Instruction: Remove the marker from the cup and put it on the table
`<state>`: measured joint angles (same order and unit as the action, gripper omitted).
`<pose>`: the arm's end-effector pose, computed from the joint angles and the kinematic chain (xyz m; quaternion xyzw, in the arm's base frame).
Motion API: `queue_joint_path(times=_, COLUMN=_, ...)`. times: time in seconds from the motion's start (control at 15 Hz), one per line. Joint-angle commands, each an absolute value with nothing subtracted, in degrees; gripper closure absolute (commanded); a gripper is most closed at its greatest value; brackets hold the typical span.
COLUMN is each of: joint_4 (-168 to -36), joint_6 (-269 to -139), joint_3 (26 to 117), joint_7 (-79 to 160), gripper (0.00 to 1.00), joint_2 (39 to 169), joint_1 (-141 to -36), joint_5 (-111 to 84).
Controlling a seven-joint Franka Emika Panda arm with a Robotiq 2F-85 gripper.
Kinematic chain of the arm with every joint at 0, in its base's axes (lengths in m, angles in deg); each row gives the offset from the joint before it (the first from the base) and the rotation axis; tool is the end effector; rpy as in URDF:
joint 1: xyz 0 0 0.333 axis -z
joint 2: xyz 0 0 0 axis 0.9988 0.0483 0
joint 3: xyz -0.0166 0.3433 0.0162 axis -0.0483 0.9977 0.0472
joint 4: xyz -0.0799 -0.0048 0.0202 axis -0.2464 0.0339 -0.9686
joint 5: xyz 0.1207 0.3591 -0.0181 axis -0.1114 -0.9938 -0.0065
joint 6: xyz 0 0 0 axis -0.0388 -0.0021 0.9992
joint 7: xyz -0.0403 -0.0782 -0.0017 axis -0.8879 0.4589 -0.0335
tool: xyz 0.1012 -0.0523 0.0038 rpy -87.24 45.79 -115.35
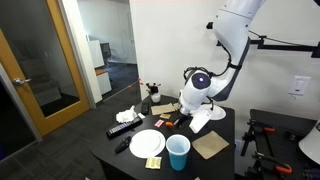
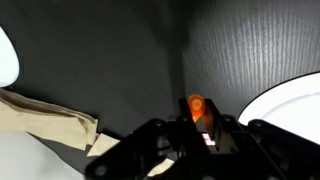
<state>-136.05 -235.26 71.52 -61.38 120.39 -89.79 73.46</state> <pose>0.5097 0.0405 0.1326 0.9609 -0.1623 0.1927 0.1144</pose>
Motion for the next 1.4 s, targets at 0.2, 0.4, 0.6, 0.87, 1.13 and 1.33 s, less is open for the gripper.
queue_joint_path(times=0.2, joint_4=-133.87, joint_6=-237.19, joint_3=71.31, joint_7=-62.84, gripper=0.95, joint_2=122.42, joint_1=-88.79, joint_5=76.27)
queue_joint_path(times=0.4, joint_4=-133.91, joint_6=-237.20, joint_3=71.46, joint_7=-62.29, gripper=0.50, joint_2=122.52, joint_1=-88.69, joint_5=75.79)
queue_joint_path(times=0.6, joint_4=-134.71, joint_6=-237.03, joint_3=71.50, joint_7=-62.22, gripper=0.26, joint_2=121.51, joint_1=-88.88, joint_5=75.78)
queue_joint_path(times=0.87, joint_4=-137.18, joint_6=-237.12, joint_3=72.06, joint_7=-61.66, gripper=0.01, joint_2=118.02, joint_1=-89.43, joint_5=75.59)
queue_joint_path(times=1.13, joint_4=-141.10, joint_6=-238.22, joint_3=73.07, joint_7=-59.29, gripper=0.00, joint_2=112.98, joint_1=-89.21, joint_5=73.53)
queue_joint_path(times=1.33, joint_4=-145.73, joint_6=-239.00, joint_3=73.67, joint_7=-56.30, gripper=0.00, joint_2=108.01, joint_1=-88.64, joint_5=70.05)
